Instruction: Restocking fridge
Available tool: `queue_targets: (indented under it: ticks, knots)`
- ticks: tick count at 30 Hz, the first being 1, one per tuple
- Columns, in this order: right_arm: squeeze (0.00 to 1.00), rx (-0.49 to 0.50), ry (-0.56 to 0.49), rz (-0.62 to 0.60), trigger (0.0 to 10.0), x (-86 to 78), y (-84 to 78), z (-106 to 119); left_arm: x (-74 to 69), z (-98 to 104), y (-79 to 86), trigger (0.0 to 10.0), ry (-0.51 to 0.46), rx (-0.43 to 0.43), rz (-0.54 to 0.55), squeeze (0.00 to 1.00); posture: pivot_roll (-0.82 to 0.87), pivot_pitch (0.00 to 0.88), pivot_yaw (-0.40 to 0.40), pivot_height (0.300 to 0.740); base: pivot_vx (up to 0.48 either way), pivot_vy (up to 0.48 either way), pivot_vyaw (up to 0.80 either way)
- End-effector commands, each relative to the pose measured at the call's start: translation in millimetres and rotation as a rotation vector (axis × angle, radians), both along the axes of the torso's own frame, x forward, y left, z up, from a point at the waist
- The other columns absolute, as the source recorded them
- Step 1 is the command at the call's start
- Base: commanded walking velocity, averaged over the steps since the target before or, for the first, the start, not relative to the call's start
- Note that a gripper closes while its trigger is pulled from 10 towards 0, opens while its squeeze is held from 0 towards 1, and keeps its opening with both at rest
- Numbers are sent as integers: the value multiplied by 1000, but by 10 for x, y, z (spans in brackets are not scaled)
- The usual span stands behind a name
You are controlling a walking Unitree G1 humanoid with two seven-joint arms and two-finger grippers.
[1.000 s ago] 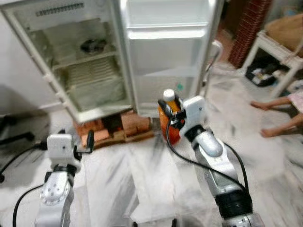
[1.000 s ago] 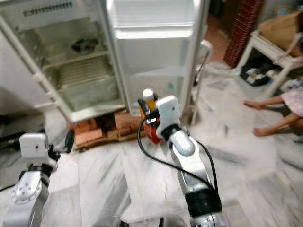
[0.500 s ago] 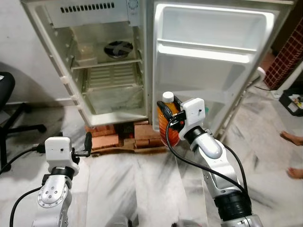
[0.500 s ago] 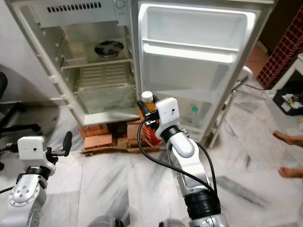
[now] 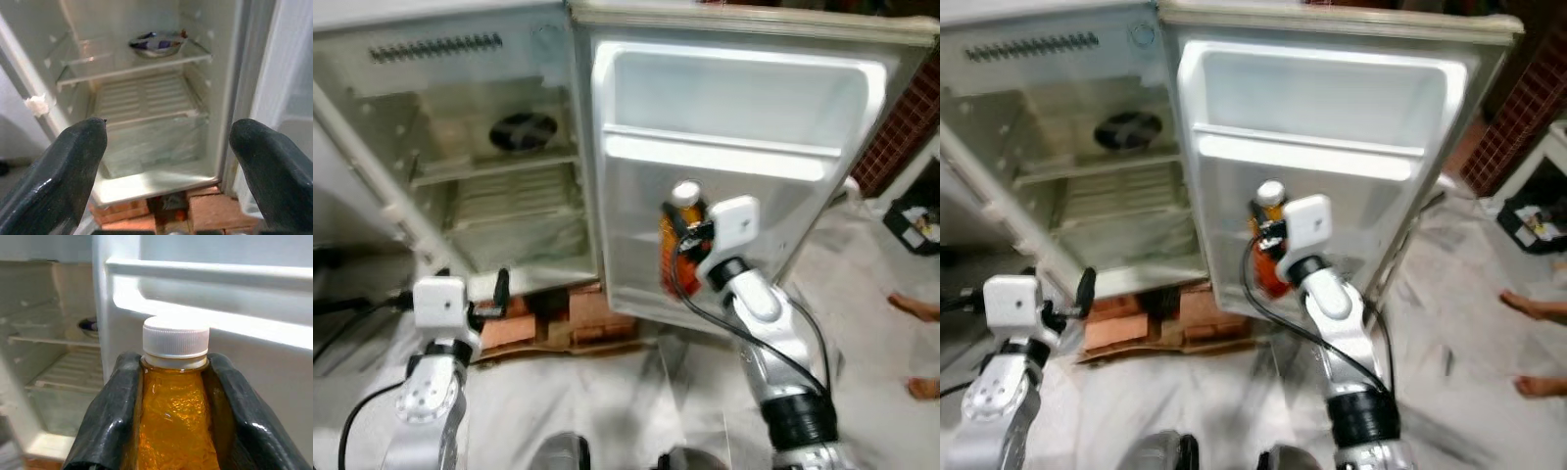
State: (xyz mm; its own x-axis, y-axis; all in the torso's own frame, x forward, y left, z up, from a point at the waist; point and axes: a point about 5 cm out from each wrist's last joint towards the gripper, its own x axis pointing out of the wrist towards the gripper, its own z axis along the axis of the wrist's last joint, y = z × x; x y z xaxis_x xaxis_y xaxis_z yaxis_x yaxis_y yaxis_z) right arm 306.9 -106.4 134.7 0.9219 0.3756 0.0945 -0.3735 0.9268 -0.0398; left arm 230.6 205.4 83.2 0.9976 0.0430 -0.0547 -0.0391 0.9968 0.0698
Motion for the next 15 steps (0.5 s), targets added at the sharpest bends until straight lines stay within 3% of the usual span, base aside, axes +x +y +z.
queue_targets:
  ticks: [1,10,15]
  knots:
    - [0,-7,-36,-28,10000,36,-67,96,1,7,-34,10000,1,1,-31,0,10,117,26,740,0,0,-444]
    - [0,10,-41,-29,10000,35,-51,107,32,27,-74,10000,-8,-1,-57,0,9,125,28,740,202,0,-565]
    - [0,7,-36,-10,10000,-5,22,55,36,25,-71,10000,-12,0,-72,0,16,121,28,740,262,0,0]
